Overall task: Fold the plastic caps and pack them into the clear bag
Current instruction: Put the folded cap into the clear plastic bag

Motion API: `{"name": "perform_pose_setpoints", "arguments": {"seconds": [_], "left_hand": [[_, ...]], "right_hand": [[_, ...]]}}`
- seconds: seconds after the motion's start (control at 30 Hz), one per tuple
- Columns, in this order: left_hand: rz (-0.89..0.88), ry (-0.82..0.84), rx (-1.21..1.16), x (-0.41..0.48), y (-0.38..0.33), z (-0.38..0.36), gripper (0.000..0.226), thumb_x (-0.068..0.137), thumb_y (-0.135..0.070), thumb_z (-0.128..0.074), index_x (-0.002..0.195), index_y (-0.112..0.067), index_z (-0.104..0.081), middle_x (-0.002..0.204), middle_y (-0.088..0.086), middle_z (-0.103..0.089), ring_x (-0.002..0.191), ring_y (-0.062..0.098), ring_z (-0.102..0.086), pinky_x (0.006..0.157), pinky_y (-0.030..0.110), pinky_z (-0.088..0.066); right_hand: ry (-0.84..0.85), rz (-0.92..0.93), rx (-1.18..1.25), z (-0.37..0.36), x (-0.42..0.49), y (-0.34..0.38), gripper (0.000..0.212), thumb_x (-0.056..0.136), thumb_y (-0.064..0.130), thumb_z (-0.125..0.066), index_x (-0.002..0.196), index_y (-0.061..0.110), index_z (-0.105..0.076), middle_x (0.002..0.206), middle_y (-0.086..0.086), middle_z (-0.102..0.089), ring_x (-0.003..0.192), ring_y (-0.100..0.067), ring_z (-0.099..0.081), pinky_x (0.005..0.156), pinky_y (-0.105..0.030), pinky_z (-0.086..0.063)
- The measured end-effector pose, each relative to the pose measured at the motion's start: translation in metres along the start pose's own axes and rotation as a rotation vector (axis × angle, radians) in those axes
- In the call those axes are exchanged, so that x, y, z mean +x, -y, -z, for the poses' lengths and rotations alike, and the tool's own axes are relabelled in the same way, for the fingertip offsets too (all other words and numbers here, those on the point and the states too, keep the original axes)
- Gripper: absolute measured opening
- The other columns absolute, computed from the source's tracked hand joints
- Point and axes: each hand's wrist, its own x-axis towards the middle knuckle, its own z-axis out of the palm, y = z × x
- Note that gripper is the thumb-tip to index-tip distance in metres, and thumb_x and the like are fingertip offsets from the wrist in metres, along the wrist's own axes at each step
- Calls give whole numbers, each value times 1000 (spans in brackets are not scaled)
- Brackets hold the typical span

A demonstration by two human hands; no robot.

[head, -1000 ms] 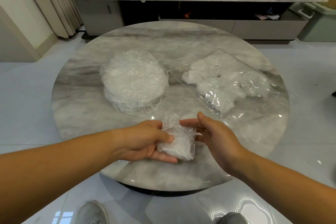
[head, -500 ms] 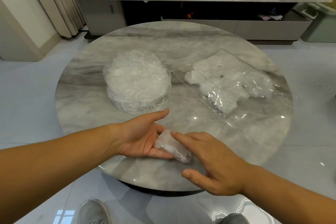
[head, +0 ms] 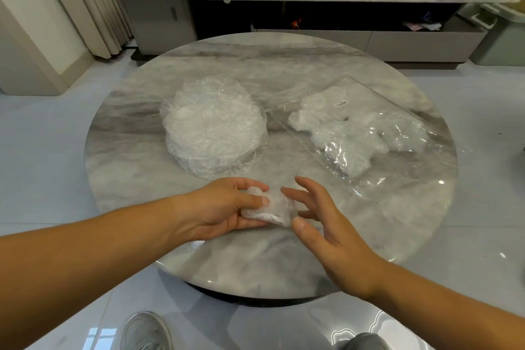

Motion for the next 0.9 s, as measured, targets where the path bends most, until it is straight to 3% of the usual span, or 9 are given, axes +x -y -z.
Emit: {"name": "perform_pose_setpoints", "arguments": {"seconds": [0.1, 0.17, 0.3, 0.43, 0.57, 0.77, 0.9], "left_hand": [[-31, -14, -13, 0, 0, -3, 37, 88, 13, -62, 123, 1, -59, 127, 29, -61, 105, 37, -69, 80, 43, -62], [-52, -20, -10, 1, -1, -6, 36, 88, 14, -61, 122, 1, -60, 126, 29, -61, 100, 35, -70, 78, 41, -63], [-121, -41, 47, 1, -7, -18, 33, 87, 14, -63, 117, -1, -61, 119, 24, -63, 93, 31, -72, 76, 38, -63], [-220, -42, 152, 0, -13, -42, 36, 87, 11, -66, 118, -4, -58, 107, 20, -63, 83, 26, -71, 72, 35, -63], [-302, -10, 309, -2, -20, -71, 39, 89, 4, -68, 122, -12, -54, 112, 20, -65, 87, 25, -73, 77, 36, -63], [-417, 37, 497, 3, -27, -114, 42, 93, -13, -69, 129, -18, -48, 117, 10, -61, 97, 24, -72, 79, 40, -63], [-464, 37, 657, 19, -30, -133, 44, 91, -36, -71, 127, -27, -48, 119, 3, -64, 106, 17, -68, 87, 38, -60]], "right_hand": [[-61, -74, 118, -2, 4, 2, 53, 80, 72, -46, 125, 48, -61, 143, 30, -47, 137, 9, -40, 110, -16, -35], [-82, -114, 158, -2, 8, 0, 48, 79, 73, -44, 108, 48, -72, 141, 32, -47, 139, 10, -36, 114, -22, -33], [-111, -306, 375, 5, 17, 5, 53, 84, 79, -51, 96, 36, -80, 122, 11, -70, 117, -9, -63, 99, -37, -52], [-150, -370, 489, 28, 15, 18, 54, 78, 62, -54, 93, 16, -79, 107, -5, -76, 103, -26, -72, 89, -44, -57], [-234, -334, 360, 53, 9, 22, 42, 101, 43, -49, 93, 14, -78, 94, -4, -78, 97, -24, -73, 87, -44, -59], [-309, -308, 284, 87, -2, 21, 46, 104, 45, -45, 98, 12, -77, 92, -2, -78, 94, -19, -74, 89, -44, -60], [-435, -289, 307, 119, -5, 17, 53, 107, 45, -39, 97, 7, -76, 93, -12, -77, 91, -26, -76, 89, -46, -60]]}}
